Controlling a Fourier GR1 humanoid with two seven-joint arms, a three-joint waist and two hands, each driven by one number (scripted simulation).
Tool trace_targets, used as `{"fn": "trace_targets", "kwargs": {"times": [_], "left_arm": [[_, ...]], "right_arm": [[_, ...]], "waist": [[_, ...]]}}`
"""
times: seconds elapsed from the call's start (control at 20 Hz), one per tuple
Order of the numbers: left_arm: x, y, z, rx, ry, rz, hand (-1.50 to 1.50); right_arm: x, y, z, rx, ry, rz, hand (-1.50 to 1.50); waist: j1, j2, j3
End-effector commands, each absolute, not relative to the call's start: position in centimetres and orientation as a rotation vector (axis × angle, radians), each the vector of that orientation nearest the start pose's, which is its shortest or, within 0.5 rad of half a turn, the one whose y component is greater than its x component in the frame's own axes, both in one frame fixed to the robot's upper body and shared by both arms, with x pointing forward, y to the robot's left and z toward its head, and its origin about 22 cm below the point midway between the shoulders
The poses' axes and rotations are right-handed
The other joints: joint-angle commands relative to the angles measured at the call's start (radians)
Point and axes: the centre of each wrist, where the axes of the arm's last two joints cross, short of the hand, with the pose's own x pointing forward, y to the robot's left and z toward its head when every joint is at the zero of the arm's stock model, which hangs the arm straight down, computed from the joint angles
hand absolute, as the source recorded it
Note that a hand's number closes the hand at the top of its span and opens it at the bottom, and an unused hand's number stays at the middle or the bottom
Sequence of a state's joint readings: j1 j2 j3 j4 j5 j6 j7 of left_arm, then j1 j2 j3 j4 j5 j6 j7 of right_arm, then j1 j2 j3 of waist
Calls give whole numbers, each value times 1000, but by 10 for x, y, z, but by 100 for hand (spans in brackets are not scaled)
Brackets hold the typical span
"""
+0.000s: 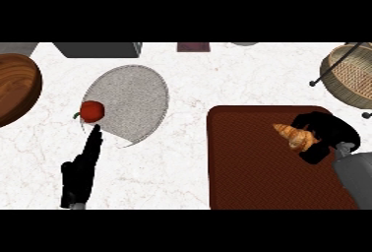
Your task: Pick the croissant from the tray and place it in the tiered basket
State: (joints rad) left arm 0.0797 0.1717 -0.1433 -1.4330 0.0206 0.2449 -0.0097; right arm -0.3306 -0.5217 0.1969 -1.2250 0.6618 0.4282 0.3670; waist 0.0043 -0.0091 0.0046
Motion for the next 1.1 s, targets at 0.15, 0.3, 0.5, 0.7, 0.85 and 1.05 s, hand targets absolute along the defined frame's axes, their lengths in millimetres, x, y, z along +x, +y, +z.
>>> {"fn": "trace_targets", "kwargs": {"times": [0.15, 0.3, 0.5, 0.7, 0.85, 1.05], "left_arm": [[209, 241, -56, 250, -1300, -31, 0], [197, 249, -52, 248, -1310, -11, 0], [206, 255, -61, 272, -1295, -8, 0], [196, 258, -60, 263, -1300, 2, 0], [205, 262, -48, 287, -1304, 9, 0], [190, 250, -57, 273, -1286, -2, 0]], "right_arm": [[331, -287, 16, -786, -829, 1290, 150], [322, -298, 9, -842, -883, 1304, 150], [290, -430, 46, -977, -738, 1024, 150], [253, -505, 71, -1053, -726, 763, 150], [239, -528, 90, -1077, -802, 648, 150], [236, -537, 121, -1051, -975, 430, 150]], "waist": [[15, 13, -4], [7, 10, -4], [-29, 13, -4], [-33, 9, -3], [-25, 7, -4], [-32, 1, -6]]}}
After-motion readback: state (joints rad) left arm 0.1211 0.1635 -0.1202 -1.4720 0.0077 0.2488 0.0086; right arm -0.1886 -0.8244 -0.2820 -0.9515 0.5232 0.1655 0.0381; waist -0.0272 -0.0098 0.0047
